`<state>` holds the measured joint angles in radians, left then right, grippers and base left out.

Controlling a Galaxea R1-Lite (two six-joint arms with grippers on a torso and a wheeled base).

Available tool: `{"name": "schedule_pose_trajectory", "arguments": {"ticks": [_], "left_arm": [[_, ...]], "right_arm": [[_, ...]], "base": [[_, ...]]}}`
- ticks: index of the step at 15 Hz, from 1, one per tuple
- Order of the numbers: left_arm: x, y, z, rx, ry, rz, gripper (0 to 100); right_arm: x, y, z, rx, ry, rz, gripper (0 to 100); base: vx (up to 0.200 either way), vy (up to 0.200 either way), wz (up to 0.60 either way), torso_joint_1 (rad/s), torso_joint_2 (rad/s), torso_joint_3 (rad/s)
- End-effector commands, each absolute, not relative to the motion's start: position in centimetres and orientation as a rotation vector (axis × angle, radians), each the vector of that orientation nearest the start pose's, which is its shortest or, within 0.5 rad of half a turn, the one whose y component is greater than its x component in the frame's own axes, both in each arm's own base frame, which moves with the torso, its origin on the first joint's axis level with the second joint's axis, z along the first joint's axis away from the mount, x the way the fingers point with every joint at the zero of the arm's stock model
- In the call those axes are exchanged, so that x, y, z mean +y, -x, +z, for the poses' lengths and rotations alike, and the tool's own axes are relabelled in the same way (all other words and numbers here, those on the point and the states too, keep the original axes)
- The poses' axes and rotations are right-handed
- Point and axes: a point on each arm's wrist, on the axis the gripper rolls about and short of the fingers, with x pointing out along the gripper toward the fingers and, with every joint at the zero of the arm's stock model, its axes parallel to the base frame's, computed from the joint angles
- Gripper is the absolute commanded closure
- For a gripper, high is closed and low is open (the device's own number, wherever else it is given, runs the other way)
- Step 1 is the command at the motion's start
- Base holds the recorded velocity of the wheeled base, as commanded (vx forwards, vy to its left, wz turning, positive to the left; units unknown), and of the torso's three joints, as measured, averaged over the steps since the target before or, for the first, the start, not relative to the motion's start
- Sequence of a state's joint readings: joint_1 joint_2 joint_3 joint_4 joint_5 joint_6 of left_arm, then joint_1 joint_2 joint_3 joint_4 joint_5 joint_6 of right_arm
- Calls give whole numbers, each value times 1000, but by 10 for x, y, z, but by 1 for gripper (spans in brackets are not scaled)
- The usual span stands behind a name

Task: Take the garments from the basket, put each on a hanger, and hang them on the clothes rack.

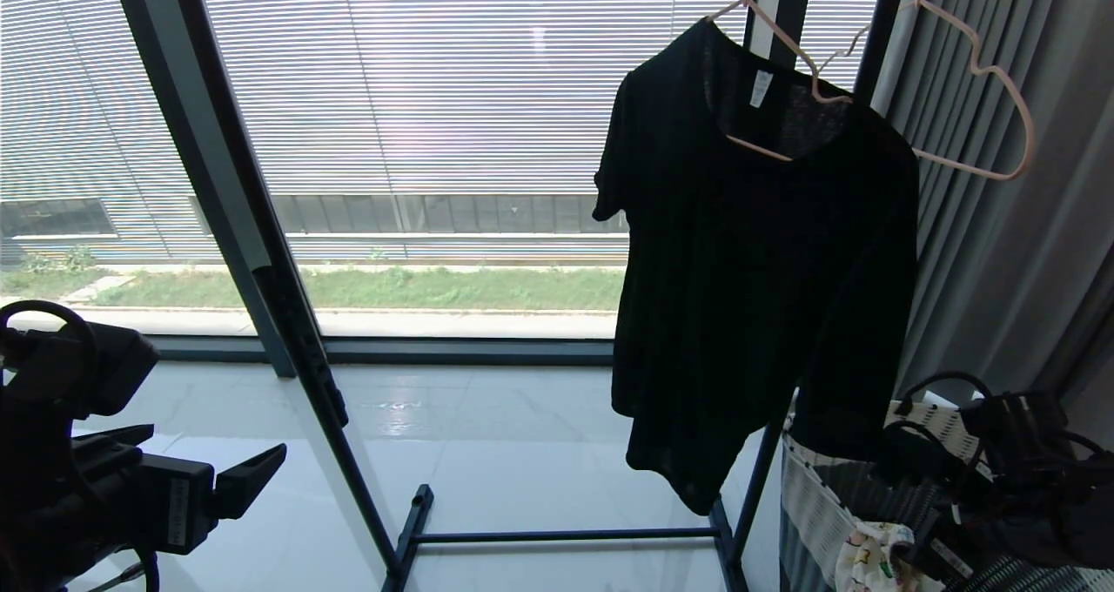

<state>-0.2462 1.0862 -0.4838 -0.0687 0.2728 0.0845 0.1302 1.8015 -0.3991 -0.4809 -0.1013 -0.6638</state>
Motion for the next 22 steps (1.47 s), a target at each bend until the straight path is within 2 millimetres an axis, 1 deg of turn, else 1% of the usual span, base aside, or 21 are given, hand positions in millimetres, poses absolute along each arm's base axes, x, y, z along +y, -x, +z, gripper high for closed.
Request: {"name": "schedule_pose_trajectory", "arguments": {"ticks": [1,3,5,8,11,14,15,18,20,22], "left_arm": [[-27,-131,176,519,-220,4,0],[-26,-130,172,534,-224,4,0],[-26,-128,170,537,-224,4,0],[-26,-128,171,535,-226,5,0],[-25,-126,171,528,-222,8,0],[-25,-126,171,529,-221,8,0],[-25,-126,171,526,-220,8,0],[-24,-123,172,517,-218,9,0],[-24,-123,172,516,-217,9,0],[-24,-121,173,507,-216,8,0]], "right_arm": [[27,-229,50,886,723,332,100],[25,-221,54,877,717,318,100],[18,-206,62,860,706,289,100],[15,-183,70,826,699,281,100],[15,-172,86,736,672,262,100],[15,-174,111,616,641,213,100],[16,-176,121,570,636,197,100],[21,-186,140,483,637,194,100],[25,-191,148,451,641,205,100],[34,-197,163,450,626,237,100]], "base": [[0,0,0,0,0,0],[0,0,0,0,0,0],[0,0,0,0,0,0],[0,0,0,0,0,0],[0,0,0,0,0,0],[-200,0,0,-1,4,-1],[-200,0,0,7,2,-12],[-200,0,0,-2,2,-2],[-200,0,0,2,2,5],[-200,0,0,5,5,5]]}}
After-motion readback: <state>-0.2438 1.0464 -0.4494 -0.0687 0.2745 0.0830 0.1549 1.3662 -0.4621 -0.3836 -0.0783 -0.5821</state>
